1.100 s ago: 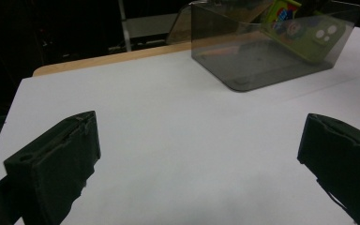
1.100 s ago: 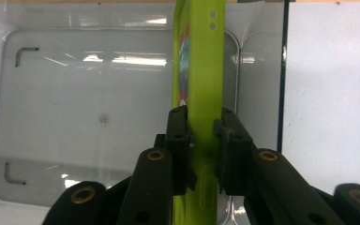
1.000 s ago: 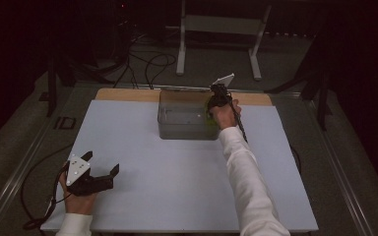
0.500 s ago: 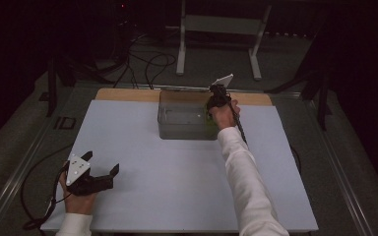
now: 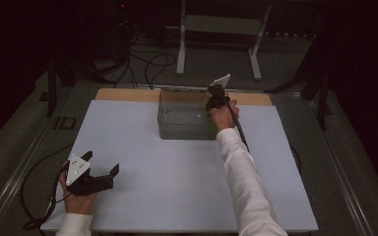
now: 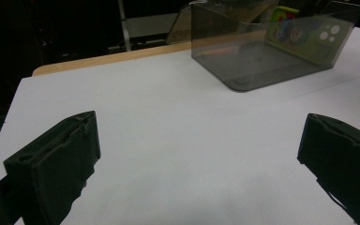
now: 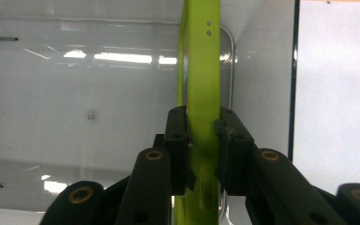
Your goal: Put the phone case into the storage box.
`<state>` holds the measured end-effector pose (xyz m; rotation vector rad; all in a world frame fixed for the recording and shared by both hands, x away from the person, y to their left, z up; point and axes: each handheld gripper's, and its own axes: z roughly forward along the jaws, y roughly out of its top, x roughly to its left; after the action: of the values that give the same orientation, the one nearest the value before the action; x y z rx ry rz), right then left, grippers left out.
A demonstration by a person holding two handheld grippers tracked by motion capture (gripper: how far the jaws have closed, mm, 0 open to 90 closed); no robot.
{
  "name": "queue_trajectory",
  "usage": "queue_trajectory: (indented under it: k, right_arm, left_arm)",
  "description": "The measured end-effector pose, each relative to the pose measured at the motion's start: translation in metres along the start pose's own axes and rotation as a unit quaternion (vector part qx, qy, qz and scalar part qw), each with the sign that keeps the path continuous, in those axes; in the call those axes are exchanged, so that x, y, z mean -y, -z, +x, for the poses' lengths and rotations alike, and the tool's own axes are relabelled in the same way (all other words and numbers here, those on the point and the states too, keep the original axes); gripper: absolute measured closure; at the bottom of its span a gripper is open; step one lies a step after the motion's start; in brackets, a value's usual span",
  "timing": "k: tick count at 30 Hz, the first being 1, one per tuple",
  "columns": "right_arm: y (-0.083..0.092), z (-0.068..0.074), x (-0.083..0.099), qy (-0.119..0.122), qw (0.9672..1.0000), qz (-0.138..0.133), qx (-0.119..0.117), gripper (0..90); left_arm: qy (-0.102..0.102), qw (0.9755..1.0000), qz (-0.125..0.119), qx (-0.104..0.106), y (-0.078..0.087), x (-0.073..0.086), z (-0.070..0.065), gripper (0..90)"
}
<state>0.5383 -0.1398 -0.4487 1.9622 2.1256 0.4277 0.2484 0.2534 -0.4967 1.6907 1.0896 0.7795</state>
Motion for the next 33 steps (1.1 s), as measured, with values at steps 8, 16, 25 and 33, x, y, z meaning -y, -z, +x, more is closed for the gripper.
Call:
queue_trajectory:
  k: [8,16,25,33]
  right_arm:
    - [0.004,0.001,0.001,0.008,0.9999,-0.01,0.004,71.2]
    - [0.018,0.002,0.003,0.049,0.9976,-0.049,0.003,64.2]
    - [0.036,0.002,0.008,0.084,0.993,-0.082,0.019,60.1]
    - [0.059,0.0,0.018,0.125,0.9841,-0.125,0.023,30.6]
  left_arm:
    - [-0.001,1.0,0.0,0.001,0.0,0.0,-0.001,0.0]
    - [-0.003,1.0,0.0,0.001,0.0,0.0,-0.001,0.0]
    - [-0.003,1.0,0.002,-0.001,0.0,0.0,-0.001,0.0]
    - [-0.005,1.0,0.003,-0.001,-0.001,0.0,-0.001,0.0]
